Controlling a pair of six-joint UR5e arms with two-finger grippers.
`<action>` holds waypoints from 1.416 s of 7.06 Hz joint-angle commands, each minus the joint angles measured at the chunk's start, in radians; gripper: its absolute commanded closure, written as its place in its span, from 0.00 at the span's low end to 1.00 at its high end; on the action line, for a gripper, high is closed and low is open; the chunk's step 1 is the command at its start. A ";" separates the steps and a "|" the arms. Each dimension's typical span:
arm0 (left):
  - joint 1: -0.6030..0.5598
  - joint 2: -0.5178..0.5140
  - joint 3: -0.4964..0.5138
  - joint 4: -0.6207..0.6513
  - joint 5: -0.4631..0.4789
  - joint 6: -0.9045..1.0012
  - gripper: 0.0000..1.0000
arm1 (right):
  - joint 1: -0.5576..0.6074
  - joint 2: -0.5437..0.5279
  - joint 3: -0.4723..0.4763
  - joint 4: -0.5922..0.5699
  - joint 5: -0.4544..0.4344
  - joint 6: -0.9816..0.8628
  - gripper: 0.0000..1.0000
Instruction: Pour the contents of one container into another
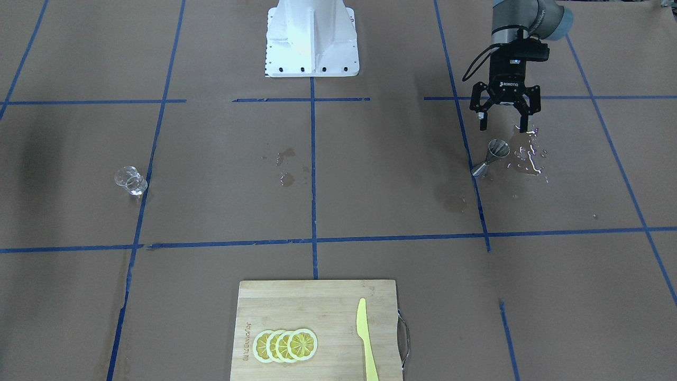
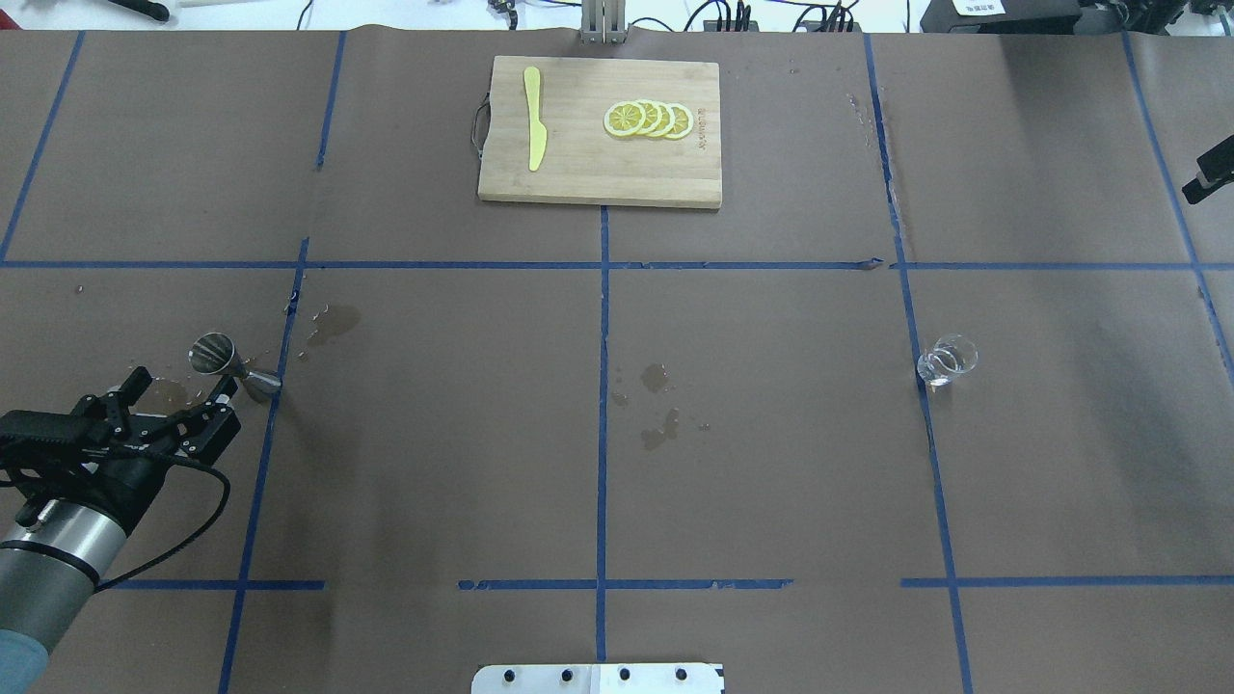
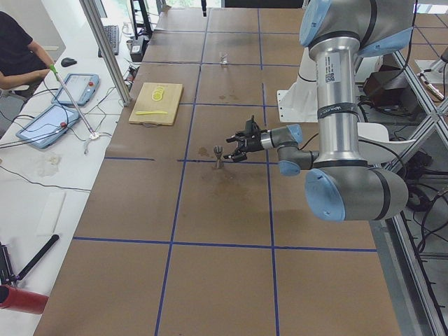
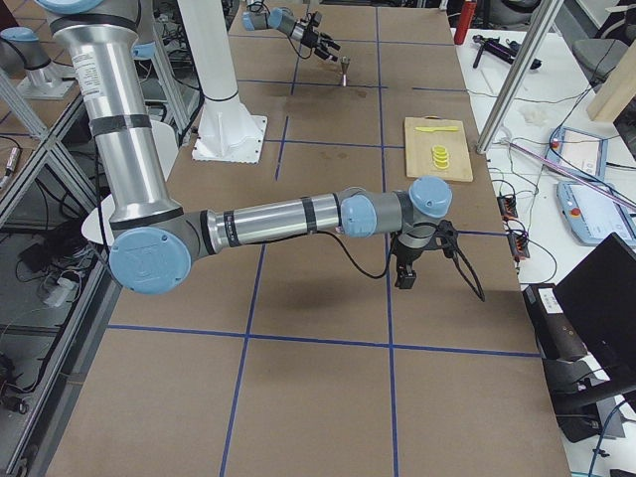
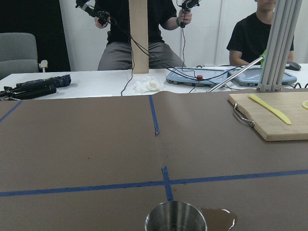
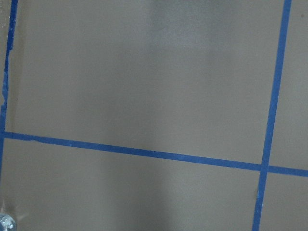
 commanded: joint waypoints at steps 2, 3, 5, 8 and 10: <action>0.003 -0.098 0.133 -0.006 0.003 -0.004 0.01 | 0.000 -0.001 -0.001 0.000 -0.001 0.000 0.00; 0.003 -0.098 0.146 -0.013 0.003 -0.009 0.01 | 0.000 0.001 -0.001 0.000 0.001 0.000 0.00; 0.003 -0.137 0.198 -0.013 0.024 -0.076 0.01 | 0.000 0.002 0.003 0.001 0.001 0.000 0.00; 0.003 -0.171 0.275 -0.068 0.141 -0.104 0.01 | 0.000 0.004 0.006 0.001 0.001 0.000 0.00; 0.006 -0.184 0.319 -0.069 0.190 -0.101 0.01 | 0.000 0.004 0.006 0.001 0.001 0.000 0.00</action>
